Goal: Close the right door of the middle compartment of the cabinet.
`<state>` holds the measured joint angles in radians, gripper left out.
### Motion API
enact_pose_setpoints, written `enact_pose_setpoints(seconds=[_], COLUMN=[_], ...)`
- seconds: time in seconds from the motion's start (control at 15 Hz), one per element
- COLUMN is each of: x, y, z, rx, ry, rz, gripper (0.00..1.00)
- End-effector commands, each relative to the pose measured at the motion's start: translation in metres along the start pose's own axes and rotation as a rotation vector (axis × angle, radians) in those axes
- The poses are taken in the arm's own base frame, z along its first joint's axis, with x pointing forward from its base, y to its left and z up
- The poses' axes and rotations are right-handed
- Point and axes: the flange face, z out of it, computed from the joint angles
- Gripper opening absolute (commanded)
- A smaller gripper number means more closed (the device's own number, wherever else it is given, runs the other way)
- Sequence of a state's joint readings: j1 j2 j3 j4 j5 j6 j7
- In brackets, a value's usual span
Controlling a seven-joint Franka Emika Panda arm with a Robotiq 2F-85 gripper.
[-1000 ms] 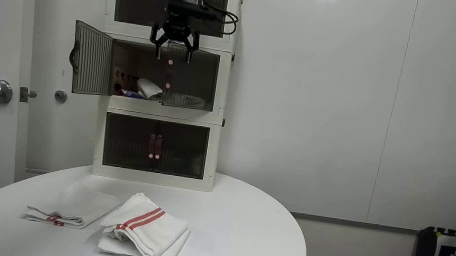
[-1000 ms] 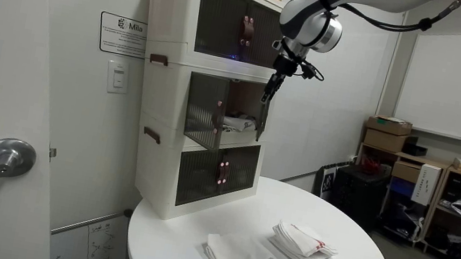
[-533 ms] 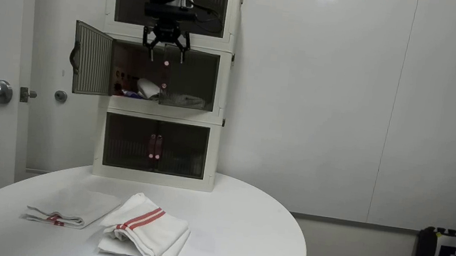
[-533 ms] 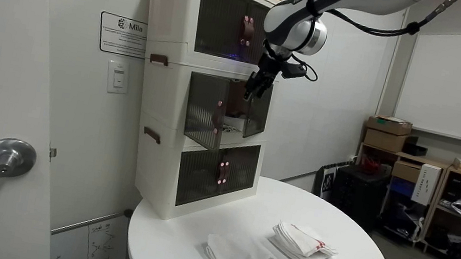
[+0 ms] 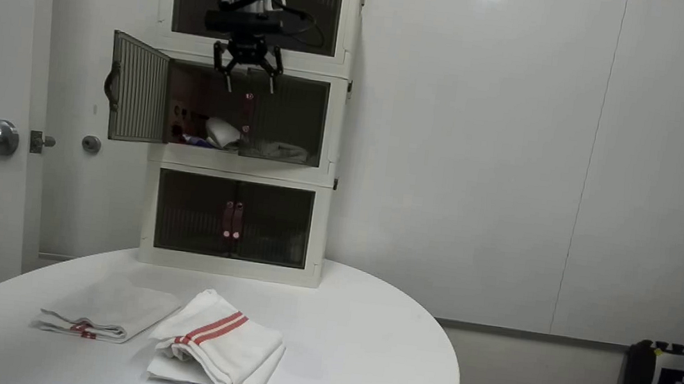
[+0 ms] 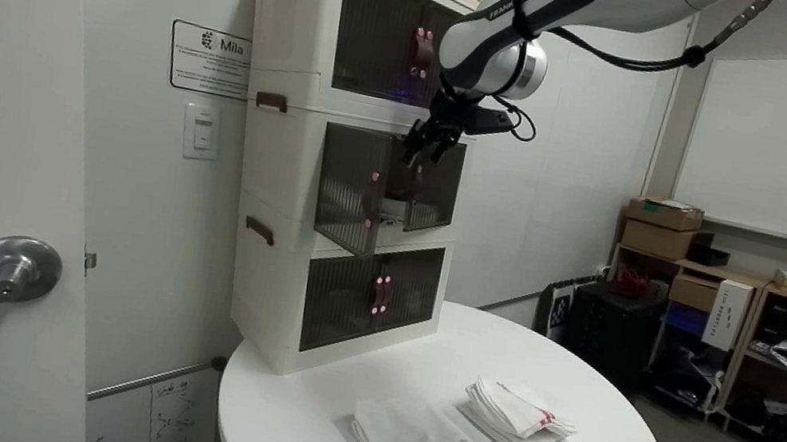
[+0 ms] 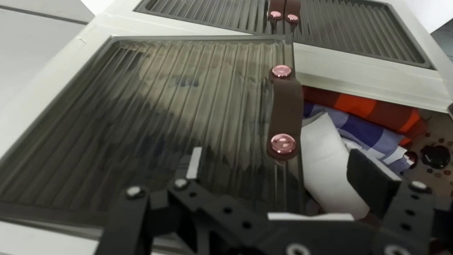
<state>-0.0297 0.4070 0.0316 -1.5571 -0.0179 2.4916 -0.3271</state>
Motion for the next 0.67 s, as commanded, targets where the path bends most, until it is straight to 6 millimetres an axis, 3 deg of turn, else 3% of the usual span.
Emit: enact_pose_setpoints(seconds=[0.0,0.6], x=[0.012,0.023], y=[0.0,-0.003], z=[0.005,0.021], rx=[-0.036,-0.029], ry=[0.03,0.046], rz=[0.03,0.028], gripper=[1.0,1.0])
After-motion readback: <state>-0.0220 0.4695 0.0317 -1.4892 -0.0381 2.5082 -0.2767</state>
